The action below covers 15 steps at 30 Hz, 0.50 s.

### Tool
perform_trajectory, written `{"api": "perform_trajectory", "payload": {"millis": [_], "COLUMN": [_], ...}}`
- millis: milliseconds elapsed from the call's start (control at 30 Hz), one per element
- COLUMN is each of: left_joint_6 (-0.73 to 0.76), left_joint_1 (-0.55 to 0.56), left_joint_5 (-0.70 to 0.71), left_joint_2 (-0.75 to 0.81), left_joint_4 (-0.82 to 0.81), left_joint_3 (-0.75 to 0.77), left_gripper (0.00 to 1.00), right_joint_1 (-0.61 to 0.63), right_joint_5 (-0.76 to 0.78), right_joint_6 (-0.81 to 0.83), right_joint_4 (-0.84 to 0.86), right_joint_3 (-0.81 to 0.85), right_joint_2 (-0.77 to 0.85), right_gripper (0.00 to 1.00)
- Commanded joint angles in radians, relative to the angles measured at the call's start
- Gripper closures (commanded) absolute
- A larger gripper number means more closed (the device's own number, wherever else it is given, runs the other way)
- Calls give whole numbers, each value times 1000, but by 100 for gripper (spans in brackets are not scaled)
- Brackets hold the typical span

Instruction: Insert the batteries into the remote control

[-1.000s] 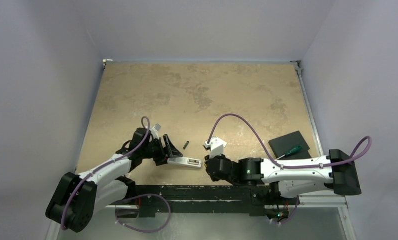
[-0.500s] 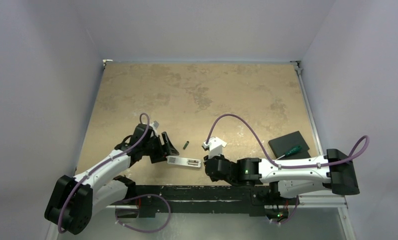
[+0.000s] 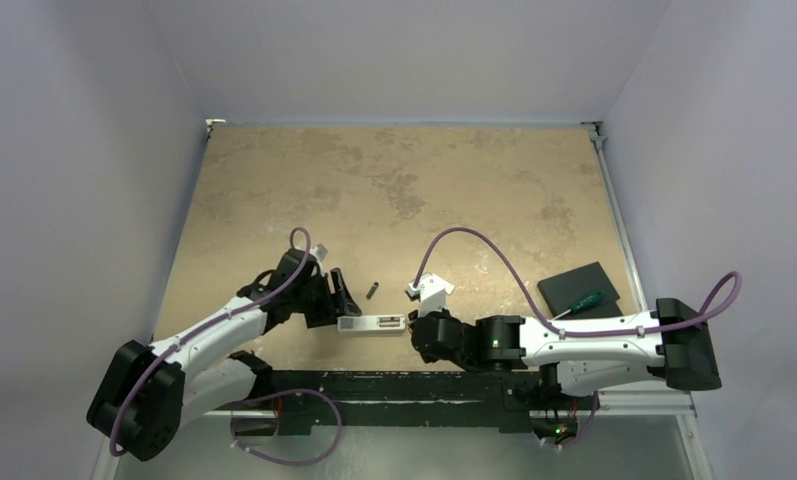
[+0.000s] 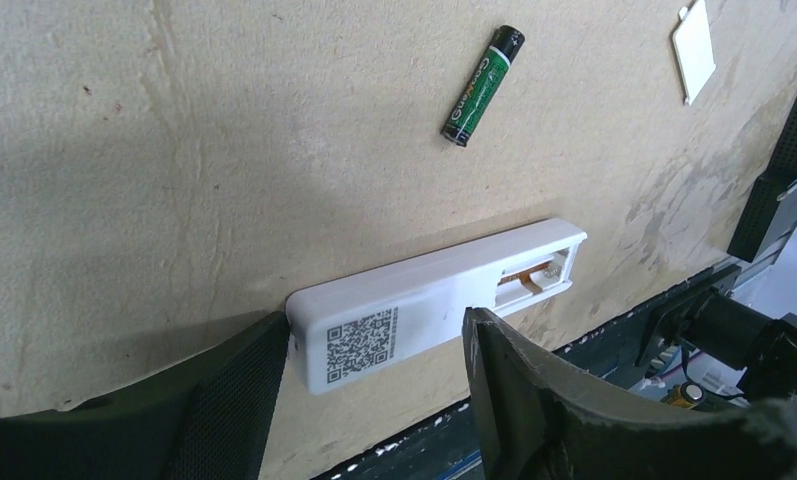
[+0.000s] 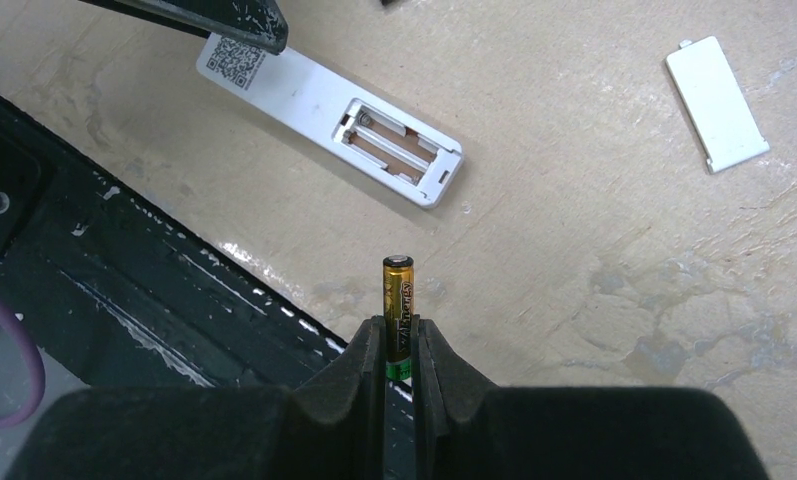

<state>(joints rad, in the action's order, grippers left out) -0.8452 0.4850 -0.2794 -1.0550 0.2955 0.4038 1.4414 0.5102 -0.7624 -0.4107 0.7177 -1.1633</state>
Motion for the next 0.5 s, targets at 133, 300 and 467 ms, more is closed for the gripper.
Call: {"api": "perform_trajectory", "payload": {"millis": [133,300,467], "left_joint_6": [-11,-8,-4], "left_joint_1": [33,35,38], "left_joint_5": [11,2,-5], "left_joint_2": [-28,-62,-88], "left_joint_4": [-70,-95,-108], "left_joint_3": [29,45,66], "left_gripper": [37,38,38], "right_joint_1": [4,4,4], "right_joint_5": [14,5,-9], "right_joint_6": [27,78,146], "right_joint_4": [-7,-26,-29], "right_joint_3": [35,73,102], "right_joint_2": [-6,-33,-53], "right_gripper": [100,100,100]}}
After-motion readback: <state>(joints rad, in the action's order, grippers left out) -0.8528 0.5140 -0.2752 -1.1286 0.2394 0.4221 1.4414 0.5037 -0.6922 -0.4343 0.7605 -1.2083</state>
